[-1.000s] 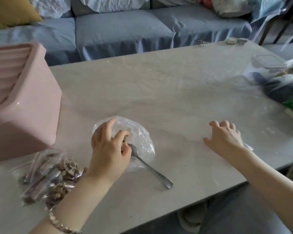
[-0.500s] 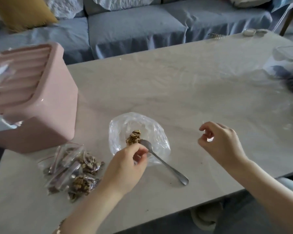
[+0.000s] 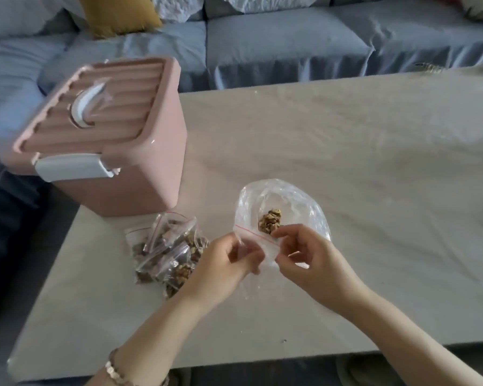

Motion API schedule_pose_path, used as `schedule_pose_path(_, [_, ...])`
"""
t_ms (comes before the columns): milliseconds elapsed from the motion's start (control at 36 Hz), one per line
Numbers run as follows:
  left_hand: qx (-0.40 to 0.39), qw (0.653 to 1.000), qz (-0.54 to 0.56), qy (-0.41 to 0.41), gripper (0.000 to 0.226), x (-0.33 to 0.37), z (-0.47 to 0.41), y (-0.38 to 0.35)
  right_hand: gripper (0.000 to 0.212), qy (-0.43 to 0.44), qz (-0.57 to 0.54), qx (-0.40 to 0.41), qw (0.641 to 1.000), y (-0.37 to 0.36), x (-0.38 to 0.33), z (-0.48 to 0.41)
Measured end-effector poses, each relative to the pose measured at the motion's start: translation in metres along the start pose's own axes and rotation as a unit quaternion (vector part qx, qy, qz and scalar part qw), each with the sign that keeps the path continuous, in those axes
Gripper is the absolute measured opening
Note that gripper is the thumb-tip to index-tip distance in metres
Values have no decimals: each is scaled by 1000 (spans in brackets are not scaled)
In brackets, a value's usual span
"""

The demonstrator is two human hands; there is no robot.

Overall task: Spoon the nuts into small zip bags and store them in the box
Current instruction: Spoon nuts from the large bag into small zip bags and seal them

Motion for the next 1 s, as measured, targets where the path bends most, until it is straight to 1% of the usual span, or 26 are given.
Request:
schedule_pose_path(28, [-17, 1000, -26, -6, 6, -1, 3, 1, 28, -6, 14, -4, 1000, -3, -1, 1])
schedule_pose_path(56, [-38, 998, -53, -11, 7, -3, 6, 1, 29, -17, 31, -15, 999, -6, -2, 2])
schedule_pose_path(111, [-79, 993, -82, -20, 19, -8, 13, -2, 47, -42, 67, -58, 995, -13, 0, 4])
schedule_pose_path(139, [-92, 992, -83, -20, 21, -11, 17, -3, 50, -49, 85, -81, 992, -17, 1, 4])
schedule_pose_path(167, [-98, 991, -86, -20, 19, -13, 19, -4, 42, -49, 95, -98, 989, -20, 0, 5])
schedule_pose_path(222, [-97, 988, -120, -26, 11, -15, 23, -5, 9, -43, 98, -104, 989, -23, 0, 5])
schedule_pose_path(250, [-92, 985, -143, -30, 10, -17, 25, -4, 10, -43, 92, -94, 990, -23, 1, 6])
schedule_pose_path(278, [-87, 983, -161, -32, 9, -18, 26, -3, 15, -50, 85, -86, 991, -23, 3, 7])
schedule_pose_path(333, [-71, 983, -166, -31, 9, -19, 26, 0, 19, -71, 57, -74, 993, -24, 6, 9])
schedule_pose_path(444, [-43, 988, -145, -24, 14, -21, 28, 6, 10, -108, -24, -59, 992, -25, 10, 11])
schedule_pose_path(528, [-21, 990, -135, -24, 24, -24, 28, 10, 11, -132, -76, -55, 987, -26, 11, 13])
schedule_pose_path(639, [51, 989, -129, -47, 38, -27, 29, 17, 15, -156, -128, -42, 978, -28, 13, 20])
schedule_pose_path(722, [79, 986, -127, -68, 30, -26, 31, 17, 14, -195, -193, -21, 961, -32, 18, 26])
schedule_pose_path(750, [99, 982, -135, -84, 29, -26, 32, 17, 15, -207, -212, -9, 955, -33, 19, 28])
schedule_pose_path(778, [134, 972, -162, -103, 29, -25, 34, 19, 15, -218, -226, 9, 949, -34, 20, 29])
schedule_pose_path(806, [181, 954, -203, -129, 27, -22, 35, 21, 16, -225, -231, 33, 946, -33, 22, 30])
schedule_pose_path(861, [262, 913, -265, -164, 13, -17, 39, 25, 17, -229, -213, 78, 947, -28, 23, 31])
schedule_pose_path(889, [275, 908, -269, -169, 12, -13, 41, 24, 16, -227, -191, 95, 950, -25, 23, 31])
schedule_pose_path(917, [266, 914, -254, -169, 15, -12, 41, 21, 16, -221, -168, 108, 955, -22, 21, 31])
schedule_pose_path(1000, [180, 959, -177, -127, 21, -6, 41, 5, 14, -194, -123, 121, 966, -18, 12, 29])
Point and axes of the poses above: each hand's wrist, its own z-axis away from the middle knuckle, its own y-axis out of the back of the hand, x = y × z, the point moved 5 cm from there along -z, towards the middle knuckle
